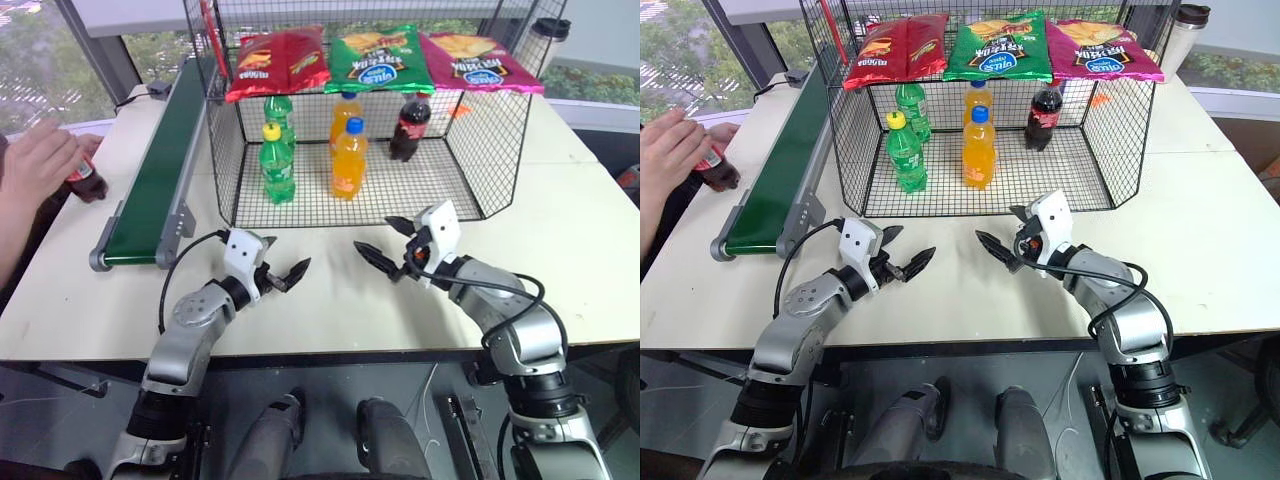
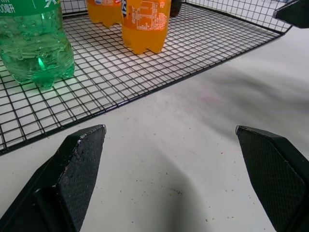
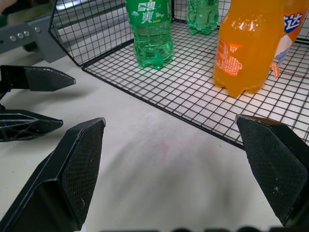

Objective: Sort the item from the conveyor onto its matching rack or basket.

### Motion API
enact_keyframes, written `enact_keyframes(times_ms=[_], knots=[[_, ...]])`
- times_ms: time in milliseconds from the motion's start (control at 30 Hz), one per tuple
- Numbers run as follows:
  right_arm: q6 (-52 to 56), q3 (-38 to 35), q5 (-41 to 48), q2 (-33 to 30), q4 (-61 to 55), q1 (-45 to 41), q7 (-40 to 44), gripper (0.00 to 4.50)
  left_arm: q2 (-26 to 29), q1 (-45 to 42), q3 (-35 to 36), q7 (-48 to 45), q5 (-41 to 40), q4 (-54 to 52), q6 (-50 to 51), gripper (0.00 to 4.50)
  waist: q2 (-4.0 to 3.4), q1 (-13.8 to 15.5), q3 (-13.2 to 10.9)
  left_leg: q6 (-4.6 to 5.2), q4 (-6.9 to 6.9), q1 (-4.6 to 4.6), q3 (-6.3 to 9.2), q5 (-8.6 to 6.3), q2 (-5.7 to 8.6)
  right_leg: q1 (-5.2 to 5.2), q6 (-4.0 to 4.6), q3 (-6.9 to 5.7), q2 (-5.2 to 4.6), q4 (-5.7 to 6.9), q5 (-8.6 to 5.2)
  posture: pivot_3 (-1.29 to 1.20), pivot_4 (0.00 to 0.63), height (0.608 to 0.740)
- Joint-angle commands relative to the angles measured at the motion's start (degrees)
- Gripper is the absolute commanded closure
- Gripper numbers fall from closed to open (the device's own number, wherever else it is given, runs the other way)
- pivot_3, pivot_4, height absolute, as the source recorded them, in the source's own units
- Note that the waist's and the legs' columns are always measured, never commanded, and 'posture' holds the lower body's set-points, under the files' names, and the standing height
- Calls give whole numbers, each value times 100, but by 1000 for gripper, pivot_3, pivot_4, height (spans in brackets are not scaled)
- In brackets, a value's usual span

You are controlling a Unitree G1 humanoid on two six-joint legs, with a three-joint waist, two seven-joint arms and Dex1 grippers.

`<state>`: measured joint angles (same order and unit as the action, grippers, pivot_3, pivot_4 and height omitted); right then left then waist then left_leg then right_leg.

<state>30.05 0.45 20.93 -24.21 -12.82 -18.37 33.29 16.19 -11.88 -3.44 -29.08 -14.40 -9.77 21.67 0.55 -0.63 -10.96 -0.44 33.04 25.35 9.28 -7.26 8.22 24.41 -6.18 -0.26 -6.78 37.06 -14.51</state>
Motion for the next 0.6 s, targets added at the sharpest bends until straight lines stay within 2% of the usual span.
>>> enact_keyframes(times_ms=[33,600], knots=[[-45,-104,51,-50,-246,-50,21,51,30,-7,69,-60,-68,-195,-153,0,0,-1,0,0,0,0,0,0,0,0,0,0,0,0,0,0,150,738],[-7,-72,84,-6,-271,-5,27,51,14,55,7,-21,12,-225,-155,0,0,0,0,0,-1,0,0,0,0,0,-1,0,0,0,0,0,150,738]])
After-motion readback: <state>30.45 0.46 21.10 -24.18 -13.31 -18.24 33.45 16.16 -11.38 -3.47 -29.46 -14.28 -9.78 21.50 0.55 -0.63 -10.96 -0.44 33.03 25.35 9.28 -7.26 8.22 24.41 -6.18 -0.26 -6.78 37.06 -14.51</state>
